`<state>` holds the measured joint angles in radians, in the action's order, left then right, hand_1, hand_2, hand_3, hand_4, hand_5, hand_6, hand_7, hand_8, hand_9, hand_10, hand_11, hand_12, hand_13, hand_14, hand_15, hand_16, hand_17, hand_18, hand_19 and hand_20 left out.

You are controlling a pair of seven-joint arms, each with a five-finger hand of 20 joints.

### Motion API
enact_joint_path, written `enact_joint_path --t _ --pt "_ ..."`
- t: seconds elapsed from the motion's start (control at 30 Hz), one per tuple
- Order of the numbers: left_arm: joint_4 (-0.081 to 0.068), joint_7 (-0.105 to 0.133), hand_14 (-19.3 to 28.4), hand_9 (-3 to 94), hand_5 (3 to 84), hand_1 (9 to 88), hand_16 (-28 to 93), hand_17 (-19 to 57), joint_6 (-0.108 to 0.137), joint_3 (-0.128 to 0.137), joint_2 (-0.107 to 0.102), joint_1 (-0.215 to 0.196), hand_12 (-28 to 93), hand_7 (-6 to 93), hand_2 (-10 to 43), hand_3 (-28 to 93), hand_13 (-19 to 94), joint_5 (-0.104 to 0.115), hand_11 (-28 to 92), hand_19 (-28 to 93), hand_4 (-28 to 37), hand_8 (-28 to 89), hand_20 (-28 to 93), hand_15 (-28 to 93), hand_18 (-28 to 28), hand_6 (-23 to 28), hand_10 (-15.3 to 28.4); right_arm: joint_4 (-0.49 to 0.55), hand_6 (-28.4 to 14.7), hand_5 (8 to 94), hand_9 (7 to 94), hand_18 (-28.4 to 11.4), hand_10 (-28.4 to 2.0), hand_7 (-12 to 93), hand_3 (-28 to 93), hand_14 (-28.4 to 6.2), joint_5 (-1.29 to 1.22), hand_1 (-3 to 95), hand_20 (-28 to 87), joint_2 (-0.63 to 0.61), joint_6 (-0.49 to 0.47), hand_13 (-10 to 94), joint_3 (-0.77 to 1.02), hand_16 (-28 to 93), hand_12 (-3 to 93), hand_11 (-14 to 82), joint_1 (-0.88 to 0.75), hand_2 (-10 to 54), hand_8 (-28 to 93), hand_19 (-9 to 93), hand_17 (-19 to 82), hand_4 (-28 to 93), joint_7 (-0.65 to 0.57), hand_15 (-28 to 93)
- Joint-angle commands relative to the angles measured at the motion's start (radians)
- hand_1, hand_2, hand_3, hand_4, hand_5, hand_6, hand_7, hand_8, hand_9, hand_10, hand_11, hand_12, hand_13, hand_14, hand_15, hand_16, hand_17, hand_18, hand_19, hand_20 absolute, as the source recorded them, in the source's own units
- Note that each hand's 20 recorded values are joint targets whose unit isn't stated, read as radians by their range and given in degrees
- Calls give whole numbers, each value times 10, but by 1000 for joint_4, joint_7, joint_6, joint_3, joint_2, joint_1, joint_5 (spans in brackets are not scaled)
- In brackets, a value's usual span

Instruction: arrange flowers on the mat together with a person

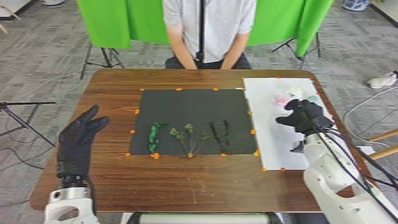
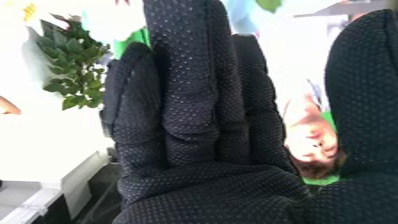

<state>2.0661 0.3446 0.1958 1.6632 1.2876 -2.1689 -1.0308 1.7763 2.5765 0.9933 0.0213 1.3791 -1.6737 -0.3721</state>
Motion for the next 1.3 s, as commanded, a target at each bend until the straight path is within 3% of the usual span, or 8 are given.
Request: enact_joint_path --t 0.03,0.27,0.33,0.37,0.47,0.8,1.17,1.3 --pt "-9 -15 169 523 492 220 -16 79 -12 -3 5 -3 146 112 -21 691 400 -5 207 99 -249 -64 155 185 104 32 153 -47 24 584 807 -93 -115 151 642 -43 28 383 253 -11 -1 927 -40 227 179 185 1 -95 -91 827 622 -240 17 313" --pt "-7 -15 169 523 493 224 -16 79 -11 1 7 -9 146 112 -22 689 399 -4 208 100 -244 -64 156 185 104 32 153 -89 47 647 839 -86 -105 181 656 -28 24 454 231 -13 77 937 -93 230 177 185 5 -95 -109 854 636 -264 25 344" --pt "-6 -14 170 522 493 224 -16 79 -10 2 6 -11 146 112 -21 689 400 -3 208 100 -243 -64 156 186 104 32 153 -97 47 685 866 -85 -99 188 617 -23 13 500 220 -16 125 937 -105 218 227 152 4 -95 -45 865 640 -255 30 364" --pt "-6 -14 170 522 492 224 -15 79 -9 3 7 -10 146 112 -21 689 400 -3 208 100 -242 -64 156 187 104 31 153 -100 41 734 896 -84 -91 191 526 -18 5 571 214 -17 147 937 -112 208 271 111 7 -95 13 875 645 -222 28 385" --pt "-5 -12 169 522 493 224 -16 79 -4 6 7 -14 146 112 -21 688 400 -1 208 100 -240 -64 156 187 104 32 153 -95 27 818 934 -83 -79 208 490 -10 -13 636 219 -26 163 937 -125 193 314 91 16 -95 85 890 656 -193 30 434" --pt "1 -1 169 522 493 227 -17 79 26 41 -9 -33 146 112 -22 687 399 11 208 101 -239 -65 156 187 104 32 153 98 15 848 937 -83 -84 207 504 -6 -139 660 223 -118 64 937 -143 189 309 131 183 -95 90 896 664 -205 40 454" --pt "-27 4 166 516 498 203 -18 81 108 104 -59 -75 142 112 0 697 396 44 202 101 -271 -65 156 181 104 34 152 63 17 848 937 -80 -83 207 513 -4 -358 657 226 -6 -172 937 -504 191 314 124 663 -95 99 900 661 -204 190 452" --pt "-55 3 164 507 498 197 -18 82 129 109 -73 -68 138 111 10 698 392 57 193 100 -279 -66 155 176 103 33 150 29 19 847 937 -81 -80 207 516 -4 -337 654 229 84 -210 937 -625 193 317 117 731 -95 99 903 659 -203 233 452"
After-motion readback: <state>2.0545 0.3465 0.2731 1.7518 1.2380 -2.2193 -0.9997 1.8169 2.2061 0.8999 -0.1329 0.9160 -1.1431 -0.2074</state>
